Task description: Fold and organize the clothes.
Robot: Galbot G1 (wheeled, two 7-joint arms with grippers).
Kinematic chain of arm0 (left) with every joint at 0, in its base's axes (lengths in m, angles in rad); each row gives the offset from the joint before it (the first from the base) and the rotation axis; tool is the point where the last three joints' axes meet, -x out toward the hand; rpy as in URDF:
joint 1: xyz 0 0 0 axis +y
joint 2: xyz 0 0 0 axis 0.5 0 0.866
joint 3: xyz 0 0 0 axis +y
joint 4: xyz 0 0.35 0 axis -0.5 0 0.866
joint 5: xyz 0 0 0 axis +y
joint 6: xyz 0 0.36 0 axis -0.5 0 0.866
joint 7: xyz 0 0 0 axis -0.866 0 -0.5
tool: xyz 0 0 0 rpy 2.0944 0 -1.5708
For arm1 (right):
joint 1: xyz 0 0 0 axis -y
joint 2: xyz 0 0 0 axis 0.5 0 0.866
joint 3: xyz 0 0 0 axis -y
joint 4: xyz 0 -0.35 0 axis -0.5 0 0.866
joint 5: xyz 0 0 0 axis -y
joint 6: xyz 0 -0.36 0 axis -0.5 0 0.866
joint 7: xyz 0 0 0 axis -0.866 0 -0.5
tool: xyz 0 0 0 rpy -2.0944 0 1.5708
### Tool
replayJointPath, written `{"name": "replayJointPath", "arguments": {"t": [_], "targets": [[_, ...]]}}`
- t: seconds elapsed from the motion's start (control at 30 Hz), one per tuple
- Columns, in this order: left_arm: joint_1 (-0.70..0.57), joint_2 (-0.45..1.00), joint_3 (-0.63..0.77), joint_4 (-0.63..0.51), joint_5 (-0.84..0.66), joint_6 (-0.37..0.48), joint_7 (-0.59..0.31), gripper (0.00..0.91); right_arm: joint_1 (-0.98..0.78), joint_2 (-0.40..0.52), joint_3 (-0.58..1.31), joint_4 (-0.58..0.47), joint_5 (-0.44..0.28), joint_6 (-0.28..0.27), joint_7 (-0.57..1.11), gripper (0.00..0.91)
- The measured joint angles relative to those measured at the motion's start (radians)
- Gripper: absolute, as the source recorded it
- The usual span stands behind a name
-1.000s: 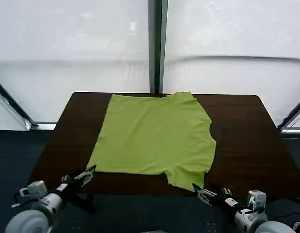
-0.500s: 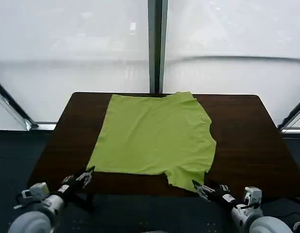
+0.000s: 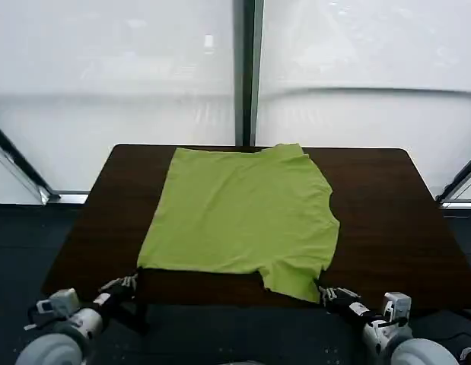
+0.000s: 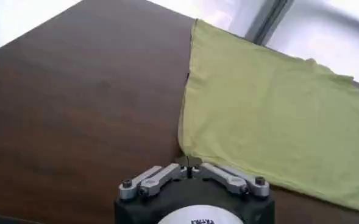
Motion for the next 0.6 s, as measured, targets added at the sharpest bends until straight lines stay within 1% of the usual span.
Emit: {"name": "replayJointPath", "arguments": {"t": [0.23, 0.33, 0.47, 0.6], "targets": [[0.075, -0.021, -0.037, -0.038, 0.038, -0.018, 0.000, 0.000, -0.101, 0.007, 0.014, 0.062, -0.012, 0.013, 0.014, 0.000], [0.117, -0.031, -0.056, -0.056, 0.043, -0.026, 0.001, 0.000, -0.132, 0.003, 0.015, 0.072, -0.012, 0.017, 0.016, 0.000], [0.169, -0.037, -0.088, -0.080, 0.043, -0.037, 0.001, 0.000, -0.141, 0.005, 0.007, 0.073, -0.012, 0.023, 0.015, 0.000], [0.205, -0.047, -0.115, -0.097, 0.043, -0.050, 0.000, 0.000, -0.134, 0.006, 0.015, 0.083, -0.011, 0.043, -0.002, 0.000]]}}
